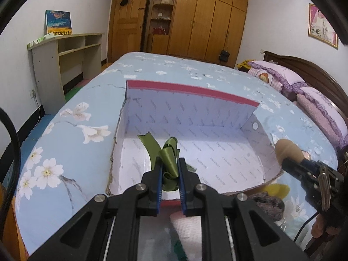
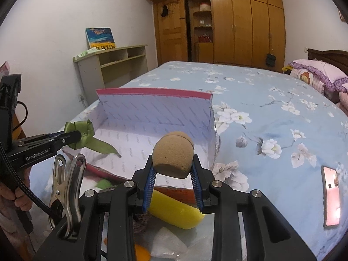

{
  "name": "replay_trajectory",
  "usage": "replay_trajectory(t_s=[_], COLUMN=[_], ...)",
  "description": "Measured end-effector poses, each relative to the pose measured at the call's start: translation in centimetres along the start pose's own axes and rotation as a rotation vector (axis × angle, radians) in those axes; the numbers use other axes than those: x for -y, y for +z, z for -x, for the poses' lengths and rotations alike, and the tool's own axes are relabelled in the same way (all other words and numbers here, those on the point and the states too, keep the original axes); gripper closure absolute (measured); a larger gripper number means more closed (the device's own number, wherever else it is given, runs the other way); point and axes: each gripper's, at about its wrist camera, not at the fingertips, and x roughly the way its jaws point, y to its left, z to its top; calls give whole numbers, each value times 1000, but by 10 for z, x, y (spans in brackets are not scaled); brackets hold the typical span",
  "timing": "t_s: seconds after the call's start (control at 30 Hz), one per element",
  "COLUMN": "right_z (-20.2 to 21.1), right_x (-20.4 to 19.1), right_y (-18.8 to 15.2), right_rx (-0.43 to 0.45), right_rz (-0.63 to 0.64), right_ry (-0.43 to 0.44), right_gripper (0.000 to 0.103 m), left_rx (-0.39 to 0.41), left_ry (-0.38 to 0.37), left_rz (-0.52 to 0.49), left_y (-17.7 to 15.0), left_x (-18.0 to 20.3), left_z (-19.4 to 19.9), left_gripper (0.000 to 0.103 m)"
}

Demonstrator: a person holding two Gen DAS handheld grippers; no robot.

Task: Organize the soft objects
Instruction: 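Carry the ribbon to the box with the left tool while the right tool brings the ball, then open the left tool over the box while the right tool releases the tan ball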

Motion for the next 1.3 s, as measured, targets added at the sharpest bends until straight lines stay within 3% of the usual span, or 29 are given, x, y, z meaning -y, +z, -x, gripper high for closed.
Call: replay_trajectory(t_s=[0.43, 1.03, 1.13, 1.3], right_z=[-24, -31, -31, -32], right_x=[9, 9, 9, 8], right_y=[-4, -8, -8, -8], right_rx=[-44, -64, -65, -66], right_rz=[-17, -14, -9, -8], right_ry=[-6, -16, -18, -21], right_gripper=[71, 69, 69, 67], left_rx=[-60, -66, -66, -61], left_ry=[24, 26, 22, 20], left_rz=[8, 15, 20, 33], left_y=[-14, -17, -17, -16], left_x=[-4, -5, -6, -7], left_z=[-18, -18, -18, -15], left_gripper=[90, 89, 87, 75])
